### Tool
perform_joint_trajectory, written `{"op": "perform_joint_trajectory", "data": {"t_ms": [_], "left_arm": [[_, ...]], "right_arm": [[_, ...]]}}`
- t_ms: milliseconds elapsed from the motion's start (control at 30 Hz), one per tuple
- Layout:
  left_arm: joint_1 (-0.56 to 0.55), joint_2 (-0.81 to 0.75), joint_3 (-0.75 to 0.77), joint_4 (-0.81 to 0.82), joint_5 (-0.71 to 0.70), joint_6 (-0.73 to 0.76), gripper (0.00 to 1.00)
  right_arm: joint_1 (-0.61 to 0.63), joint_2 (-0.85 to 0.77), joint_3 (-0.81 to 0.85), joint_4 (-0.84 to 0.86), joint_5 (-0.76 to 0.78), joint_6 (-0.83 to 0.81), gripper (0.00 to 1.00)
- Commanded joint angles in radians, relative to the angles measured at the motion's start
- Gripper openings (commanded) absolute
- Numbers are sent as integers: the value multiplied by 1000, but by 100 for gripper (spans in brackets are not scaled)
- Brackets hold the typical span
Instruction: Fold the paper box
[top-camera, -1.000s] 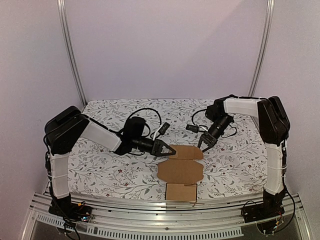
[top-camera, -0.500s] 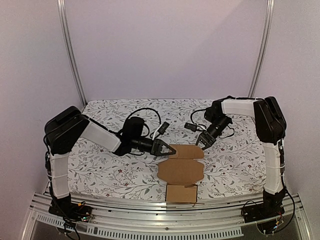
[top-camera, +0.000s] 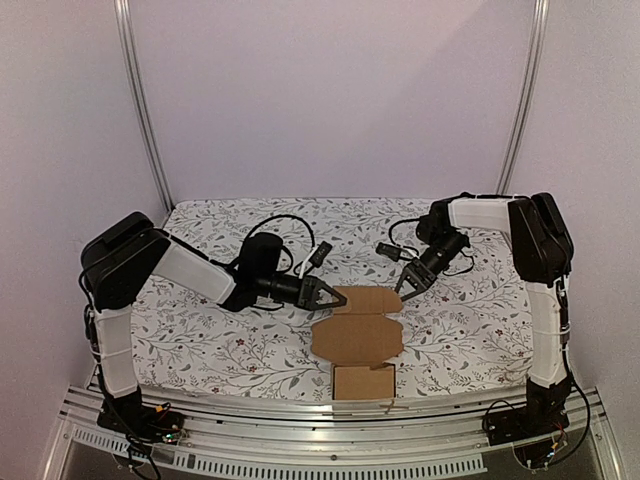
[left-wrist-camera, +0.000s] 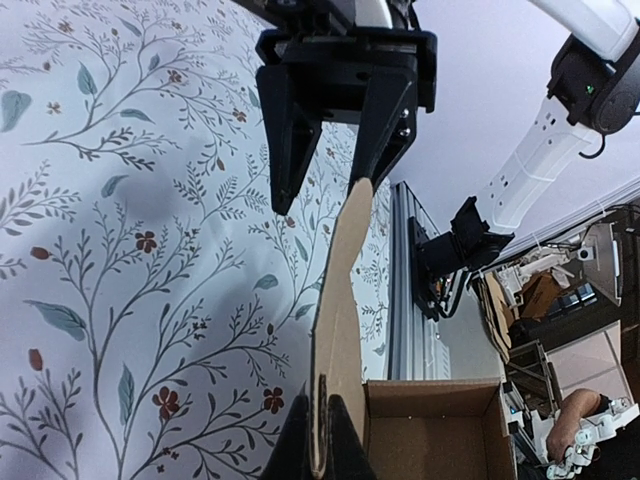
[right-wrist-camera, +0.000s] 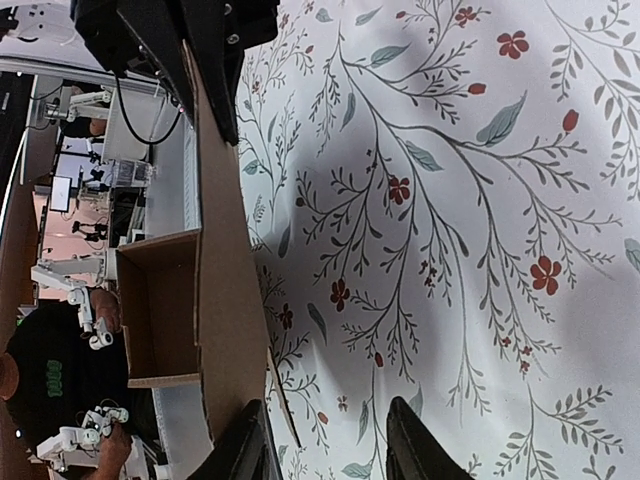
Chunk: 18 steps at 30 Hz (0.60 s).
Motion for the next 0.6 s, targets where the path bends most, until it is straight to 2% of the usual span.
{"op": "perform_joint_trajectory", "data": {"t_ms": [0,167,267,567], "left_arm": [[13,0,5,3,-26,-14,0],[9,1,8,-15,-40,-5,0],[10,2,10,-19,-45,-4,0],[21,-34,-2,-58,-55,19,0]], "right_arm": [[4,17,13,-239,-54,-56,39],[21,25,35,-304,-84,-114,41],[37,10,22,-294,-87,-119,46],[24,-19,-14,-217,-11,-20,48]]}}
